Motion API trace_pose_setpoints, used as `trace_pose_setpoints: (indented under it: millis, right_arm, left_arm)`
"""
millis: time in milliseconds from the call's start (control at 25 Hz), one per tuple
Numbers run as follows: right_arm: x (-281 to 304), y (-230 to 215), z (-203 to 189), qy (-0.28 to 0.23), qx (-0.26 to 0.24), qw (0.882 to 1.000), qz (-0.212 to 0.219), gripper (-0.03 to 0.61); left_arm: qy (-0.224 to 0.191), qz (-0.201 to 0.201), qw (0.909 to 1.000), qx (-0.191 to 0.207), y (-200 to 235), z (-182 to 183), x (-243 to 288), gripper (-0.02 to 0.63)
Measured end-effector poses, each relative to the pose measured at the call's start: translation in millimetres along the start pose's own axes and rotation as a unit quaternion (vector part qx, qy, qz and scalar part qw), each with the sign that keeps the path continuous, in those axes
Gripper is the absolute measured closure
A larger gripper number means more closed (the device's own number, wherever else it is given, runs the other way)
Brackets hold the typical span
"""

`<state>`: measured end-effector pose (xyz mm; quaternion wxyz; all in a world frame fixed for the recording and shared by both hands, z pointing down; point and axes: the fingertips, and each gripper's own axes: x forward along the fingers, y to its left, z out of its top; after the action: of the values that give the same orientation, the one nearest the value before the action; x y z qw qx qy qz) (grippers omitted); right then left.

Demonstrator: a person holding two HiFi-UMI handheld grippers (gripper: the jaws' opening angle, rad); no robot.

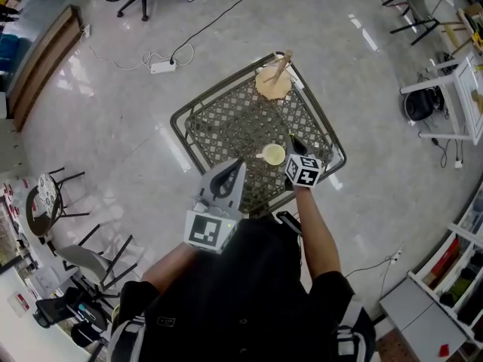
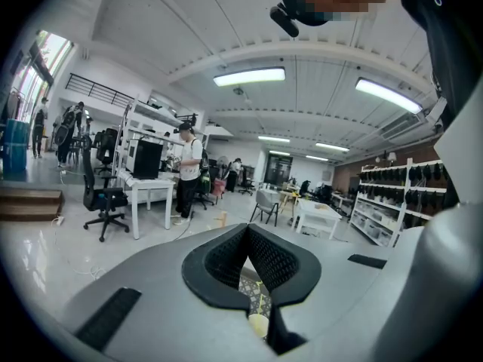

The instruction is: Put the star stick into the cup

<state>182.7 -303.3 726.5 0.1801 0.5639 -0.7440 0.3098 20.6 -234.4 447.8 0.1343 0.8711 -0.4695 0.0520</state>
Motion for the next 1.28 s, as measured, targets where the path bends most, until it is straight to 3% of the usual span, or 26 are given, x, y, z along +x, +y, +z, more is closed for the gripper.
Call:
trace_pose_setpoints:
  millis: [800, 1280]
  right_arm:
    - [36.6, -11.8, -1.9, 0.043, 0.02, 0.999, 0.008, 0.555]
    - [12.9, -11.7, 8.5, 0.015, 0.025, 1.0, -0.009, 0.494]
  left_arm:
    - [0.001, 0.002, 1.0, -0.007, 5.4, -1.4, -8.0, 0.598]
    - [-0.008, -0.006, 0.9999, -0.007, -1.0, -1.2, -23.7, 0.598]
